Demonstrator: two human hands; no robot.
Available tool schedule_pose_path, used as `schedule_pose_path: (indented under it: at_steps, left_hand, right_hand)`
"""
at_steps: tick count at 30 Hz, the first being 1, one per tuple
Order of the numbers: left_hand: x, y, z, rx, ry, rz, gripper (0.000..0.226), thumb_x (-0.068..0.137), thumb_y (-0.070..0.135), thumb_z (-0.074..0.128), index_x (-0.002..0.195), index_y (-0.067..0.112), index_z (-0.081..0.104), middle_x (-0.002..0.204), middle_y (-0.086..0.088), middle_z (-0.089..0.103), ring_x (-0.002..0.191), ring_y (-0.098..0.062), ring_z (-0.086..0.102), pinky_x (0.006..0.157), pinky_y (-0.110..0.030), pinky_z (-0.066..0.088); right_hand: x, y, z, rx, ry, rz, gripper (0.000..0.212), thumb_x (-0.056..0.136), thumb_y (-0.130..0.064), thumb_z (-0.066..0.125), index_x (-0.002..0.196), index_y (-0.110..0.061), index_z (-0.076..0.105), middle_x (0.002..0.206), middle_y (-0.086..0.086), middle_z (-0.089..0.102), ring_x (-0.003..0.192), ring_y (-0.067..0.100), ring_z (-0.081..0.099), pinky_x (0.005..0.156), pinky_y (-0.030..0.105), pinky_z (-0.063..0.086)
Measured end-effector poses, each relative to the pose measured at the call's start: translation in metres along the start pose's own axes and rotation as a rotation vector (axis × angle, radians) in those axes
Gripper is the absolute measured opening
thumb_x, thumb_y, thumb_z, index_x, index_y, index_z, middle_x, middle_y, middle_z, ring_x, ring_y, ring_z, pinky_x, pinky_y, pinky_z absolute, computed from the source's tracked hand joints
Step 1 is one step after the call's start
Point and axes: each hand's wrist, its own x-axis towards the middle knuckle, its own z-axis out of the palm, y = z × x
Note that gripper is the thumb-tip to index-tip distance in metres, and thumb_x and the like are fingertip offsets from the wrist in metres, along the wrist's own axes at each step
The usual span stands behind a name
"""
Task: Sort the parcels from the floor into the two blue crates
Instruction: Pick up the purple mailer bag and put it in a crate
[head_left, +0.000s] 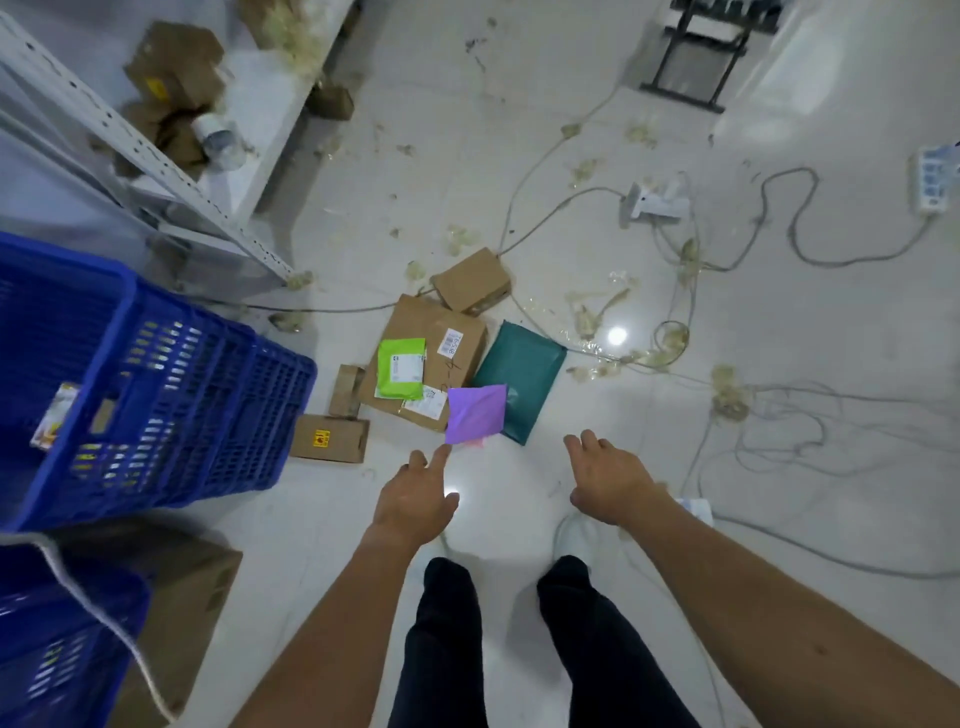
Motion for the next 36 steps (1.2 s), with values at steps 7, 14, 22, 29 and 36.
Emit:
schedule_pose_path:
  at_steps: [7,14,22,29,36]
  left_hand:
    - [0.142,-0.02,0.086,0.077,-0.044,0.029,0.066,0.098,0.038,0.05,0.154,0.023,0.02,0.134,-0.013,0.041,0.115,-0.029,0.053,0.089,-0.038,0.048]
    - [0.297,-0.058,0.181,0.018,-0.012,-0.024,0.058,0.1,0.035,0.048,0.149,0.013,0.027,0.136,-0.014,0.043,0.121,-0.033,0.053,0.096,-0.039,0.043]
    - [0.386,-0.074,0.251,0.273,0.185,-0.024,0.046,0.098,0.022,0.048,0.14,0.013,0.033,0.121,-0.009,0.057,0.101,-0.027,0.065,0.071,-0.033,0.044]
    - [0.409,-0.09,0.271,0.377,0.202,-0.076,0.017,0.098,0.019,0.048,0.103,0.016,0.064,0.1,-0.003,0.068,0.09,-0.024,0.069,0.064,-0.028,0.035]
    - [0.411,-0.085,0.283,0.35,0.171,-0.065,0.02,0.101,0.027,0.05,0.109,0.012,0.06,0.103,-0.006,0.069,0.097,-0.024,0.069,0.075,-0.03,0.05]
  right_hand:
    - [0.136,0.016,0.094,0.049,-0.084,0.004,0.052,0.089,-0.027,0.056,0.135,-0.015,0.035,0.127,0.006,0.045,0.11,0.025,0.052,0.084,0.036,0.047]
    - [0.31,0.024,0.207,0.173,-0.123,0.077,0.055,0.097,-0.049,0.051,0.138,-0.014,0.045,0.133,0.008,0.049,0.117,0.029,0.055,0.094,0.038,0.046]
    - [0.446,0.017,0.301,0.382,-0.1,0.193,0.044,0.096,-0.047,0.05,0.117,-0.01,0.058,0.117,0.012,0.063,0.101,0.034,0.06,0.079,0.034,0.045]
    - [0.508,0.006,0.321,0.905,0.058,0.422,0.033,0.086,-0.035,0.058,0.099,-0.005,0.062,0.093,0.014,0.065,0.089,0.035,0.063,0.072,0.033,0.044]
    - [0.515,-0.002,0.317,1.197,0.061,0.476,0.025,0.087,-0.014,0.058,0.102,0.003,0.066,0.104,0.019,0.067,0.093,0.032,0.062,0.084,0.043,0.053]
